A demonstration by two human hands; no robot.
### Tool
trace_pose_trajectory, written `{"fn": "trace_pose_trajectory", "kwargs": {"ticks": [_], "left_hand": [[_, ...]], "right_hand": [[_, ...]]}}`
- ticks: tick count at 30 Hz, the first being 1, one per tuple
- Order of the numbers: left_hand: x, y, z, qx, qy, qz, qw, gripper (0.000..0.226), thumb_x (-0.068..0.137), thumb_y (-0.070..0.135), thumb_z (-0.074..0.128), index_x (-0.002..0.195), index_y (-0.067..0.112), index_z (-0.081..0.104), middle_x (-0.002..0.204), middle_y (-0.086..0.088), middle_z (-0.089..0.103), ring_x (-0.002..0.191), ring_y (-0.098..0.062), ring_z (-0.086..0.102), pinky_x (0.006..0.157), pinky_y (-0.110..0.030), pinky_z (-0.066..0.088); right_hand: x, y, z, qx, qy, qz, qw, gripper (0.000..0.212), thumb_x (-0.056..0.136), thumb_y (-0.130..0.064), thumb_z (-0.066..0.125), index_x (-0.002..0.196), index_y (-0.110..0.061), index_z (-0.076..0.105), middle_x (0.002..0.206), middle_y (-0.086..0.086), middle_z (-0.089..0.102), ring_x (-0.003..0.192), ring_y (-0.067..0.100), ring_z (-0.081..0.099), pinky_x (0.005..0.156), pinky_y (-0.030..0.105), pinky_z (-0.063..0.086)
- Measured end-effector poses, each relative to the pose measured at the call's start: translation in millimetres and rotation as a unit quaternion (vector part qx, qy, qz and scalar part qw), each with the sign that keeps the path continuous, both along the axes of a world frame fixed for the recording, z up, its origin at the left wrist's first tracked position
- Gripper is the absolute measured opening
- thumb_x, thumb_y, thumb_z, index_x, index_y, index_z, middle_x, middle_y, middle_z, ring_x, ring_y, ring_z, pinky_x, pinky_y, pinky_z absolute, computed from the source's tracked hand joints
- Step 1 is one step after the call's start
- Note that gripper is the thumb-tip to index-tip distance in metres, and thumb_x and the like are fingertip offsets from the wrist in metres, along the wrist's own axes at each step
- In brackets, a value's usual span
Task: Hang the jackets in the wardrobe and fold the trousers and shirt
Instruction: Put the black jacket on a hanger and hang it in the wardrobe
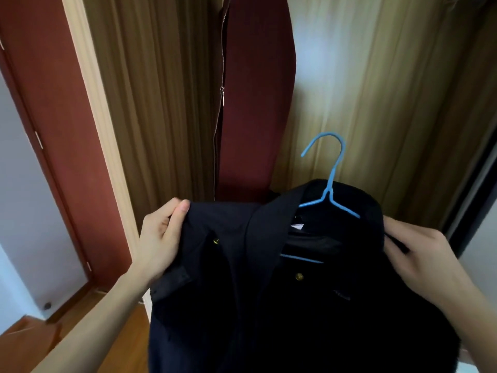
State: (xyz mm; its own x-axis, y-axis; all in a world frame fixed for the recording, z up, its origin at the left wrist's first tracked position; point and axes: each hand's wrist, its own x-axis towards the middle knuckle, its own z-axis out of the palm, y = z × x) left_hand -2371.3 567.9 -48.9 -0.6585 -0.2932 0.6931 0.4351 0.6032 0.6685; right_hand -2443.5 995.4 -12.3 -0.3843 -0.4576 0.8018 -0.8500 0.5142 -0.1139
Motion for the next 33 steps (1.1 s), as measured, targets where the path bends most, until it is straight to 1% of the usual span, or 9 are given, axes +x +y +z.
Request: {"fn": "trace_pose_trajectory", "kwargs": {"ticks": [4, 7, 12, 15, 20, 26, 30, 31, 33], "left_hand": [[-4, 11, 30, 0.063, 0.015, -0.058, 0.996, 0.051, 0.108, 0.046, 0.052, 0.067, 0.021, 0.036, 0.065, 0.010, 0.038, 0.063, -0.005, 0.035, 0.056, -0.020, 0.030], [-13, 15, 57, 0.140, -0.078, -0.166, 0.973, 0.047, 0.107, 0.043, 0.057, 0.075, 0.008, 0.058, 0.075, -0.006, 0.060, 0.072, -0.015, 0.054, 0.065, -0.025, 0.043], [-15, 20, 85, -0.040, -0.316, -0.161, 0.934, 0.044, 0.107, 0.050, 0.040, 0.117, 0.026, 0.076, 0.115, 0.003, 0.077, 0.112, -0.013, 0.071, 0.105, -0.027, 0.049], [0, 36, 84, -0.062, -0.258, -0.178, 0.948, 0.050, 0.105, 0.063, 0.039, 0.110, 0.033, 0.079, 0.113, 0.008, 0.077, 0.111, -0.007, 0.070, 0.103, -0.022, 0.048], [10, 78, 53, -0.360, -0.065, 0.009, 0.931, 0.046, 0.101, 0.066, 0.041, 0.112, 0.027, 0.063, 0.097, 0.015, 0.062, 0.093, -0.009, 0.062, 0.084, -0.037, 0.050], [19, 81, 41, -0.288, 0.083, 0.083, 0.950, 0.056, 0.106, 0.056, 0.042, 0.076, 0.010, 0.055, 0.062, 0.004, 0.047, 0.056, -0.012, 0.047, 0.053, -0.038, 0.040], [35, 88, 37, -0.255, 0.052, 0.143, 0.955, 0.054, 0.101, 0.054, 0.048, 0.070, 0.010, 0.051, 0.054, 0.002, 0.044, 0.051, -0.017, 0.046, 0.049, -0.030, 0.030], [38, 90, 35, -0.247, 0.041, 0.155, 0.956, 0.054, 0.100, 0.054, 0.048, 0.070, 0.010, 0.052, 0.053, 0.002, 0.045, 0.050, -0.017, 0.049, 0.049, -0.027, 0.029], [44, 95, 32, -0.230, 0.024, 0.155, 0.960, 0.055, 0.099, 0.056, 0.046, 0.072, 0.010, 0.055, 0.053, 0.002, 0.048, 0.050, -0.019, 0.053, 0.048, -0.031, 0.033]], "right_hand": [[7, 7, -9, 0.083, 0.036, 0.026, 0.996, 0.030, 0.105, -0.028, 0.050, 0.132, -0.039, 0.059, 0.116, -0.010, 0.071, 0.097, 0.012, 0.073, 0.080, 0.030, 0.060], [17, -3, -17, 0.004, -0.048, 0.060, 0.997, 0.042, 0.099, -0.014, 0.060, 0.128, -0.045, 0.063, 0.110, -0.014, 0.076, 0.093, 0.007, 0.075, 0.072, 0.032, 0.058], [35, -5, -17, -0.134, -0.121, 0.054, 0.982, 0.042, 0.101, -0.027, 0.058, 0.124, -0.062, 0.062, 0.100, -0.025, 0.074, 0.081, 0.002, 0.070, 0.061, 0.020, 0.048], [41, -8, -15, -0.128, -0.143, 0.045, 0.980, 0.042, 0.097, -0.030, 0.055, 0.123, -0.062, 0.063, 0.108, -0.029, 0.073, 0.096, -0.008, 0.069, 0.072, 0.005, 0.047], [43, -7, -13, -0.143, -0.167, 0.077, 0.973, 0.037, 0.098, -0.028, 0.057, 0.121, -0.055, 0.069, 0.113, -0.023, 0.075, 0.105, -0.003, 0.070, 0.081, 0.007, 0.050], [32, 7, 9, -0.013, -0.091, 0.037, 0.995, 0.018, 0.108, -0.046, 0.048, 0.115, -0.040, 0.063, 0.099, -0.031, 0.067, 0.082, -0.010, 0.066, 0.069, 0.006, 0.044], [4, 21, 16, 0.058, -0.166, 0.021, 0.984, 0.034, 0.108, -0.043, 0.046, 0.118, -0.022, 0.070, 0.101, -0.019, 0.073, 0.091, 0.002, 0.071, 0.080, 0.023, 0.055], [2, 19, 12, 0.068, -0.157, 0.003, 0.985, 0.035, 0.108, -0.041, 0.043, 0.116, -0.021, 0.071, 0.100, -0.013, 0.074, 0.091, 0.011, 0.073, 0.077, 0.042, 0.059], [6, 14, 7, 0.036, -0.123, -0.014, 0.992, 0.035, 0.112, -0.039, 0.033, 0.111, -0.028, 0.066, 0.099, -0.011, 0.070, 0.093, 0.020, 0.071, 0.076, 0.042, 0.053]]}}
